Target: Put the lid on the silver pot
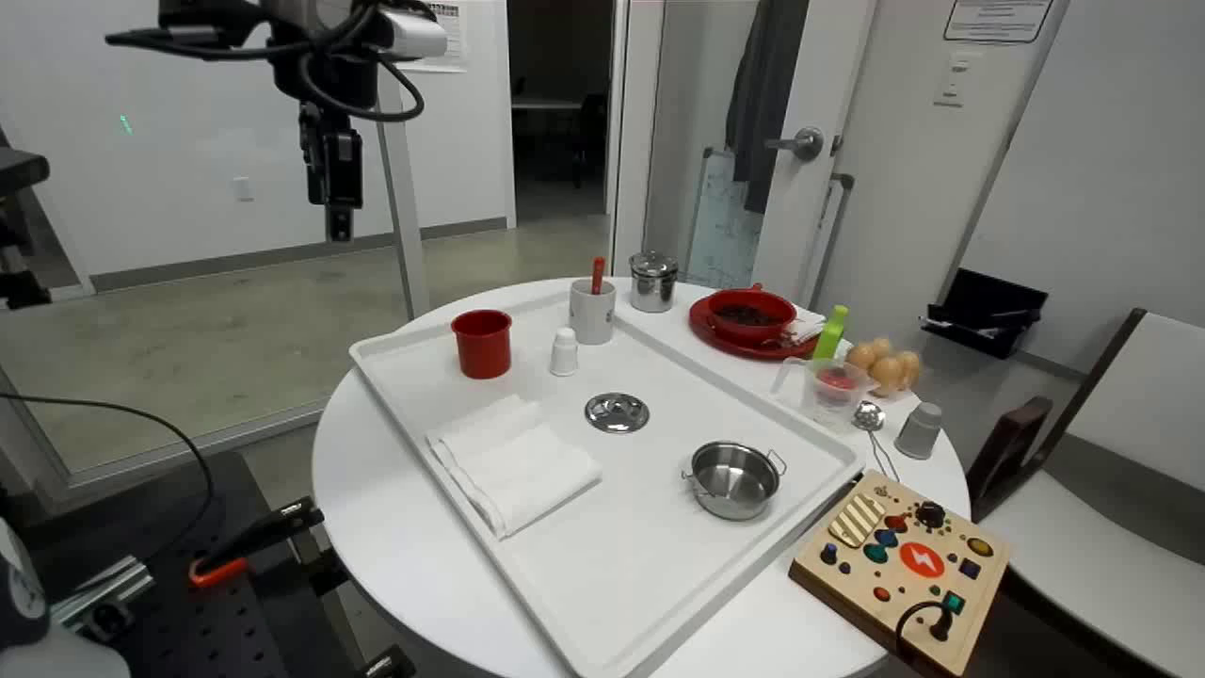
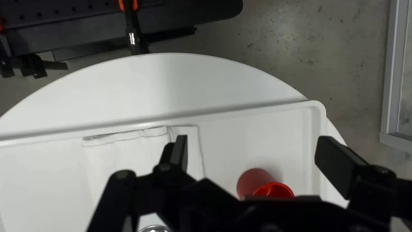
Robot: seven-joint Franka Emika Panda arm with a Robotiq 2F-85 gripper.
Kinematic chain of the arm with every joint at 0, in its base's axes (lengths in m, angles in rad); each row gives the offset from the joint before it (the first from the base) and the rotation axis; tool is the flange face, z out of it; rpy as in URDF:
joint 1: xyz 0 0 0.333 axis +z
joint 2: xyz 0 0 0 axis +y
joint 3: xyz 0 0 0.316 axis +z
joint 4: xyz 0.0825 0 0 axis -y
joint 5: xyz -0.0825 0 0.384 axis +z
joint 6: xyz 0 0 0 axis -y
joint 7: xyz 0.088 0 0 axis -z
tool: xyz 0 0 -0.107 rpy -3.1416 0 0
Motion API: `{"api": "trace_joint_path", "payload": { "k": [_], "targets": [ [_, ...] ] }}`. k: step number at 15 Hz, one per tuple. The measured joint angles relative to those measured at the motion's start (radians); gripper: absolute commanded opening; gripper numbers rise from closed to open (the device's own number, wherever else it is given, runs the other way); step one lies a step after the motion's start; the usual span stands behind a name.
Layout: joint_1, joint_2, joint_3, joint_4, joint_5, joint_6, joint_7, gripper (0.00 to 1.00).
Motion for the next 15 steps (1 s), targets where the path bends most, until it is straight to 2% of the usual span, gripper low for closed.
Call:
{"api": "trace_joint_path", "payload": {
  "k": [11, 15],
  "targets": [
    [-0.002, 0.000, 0.001, 0.000, -0.003, 0.001, 0.000, 1.00],
    [-0.030, 0.008, 0.004, 0.002, -0.017, 0.084, 0.000, 1.00]
  ]
}}
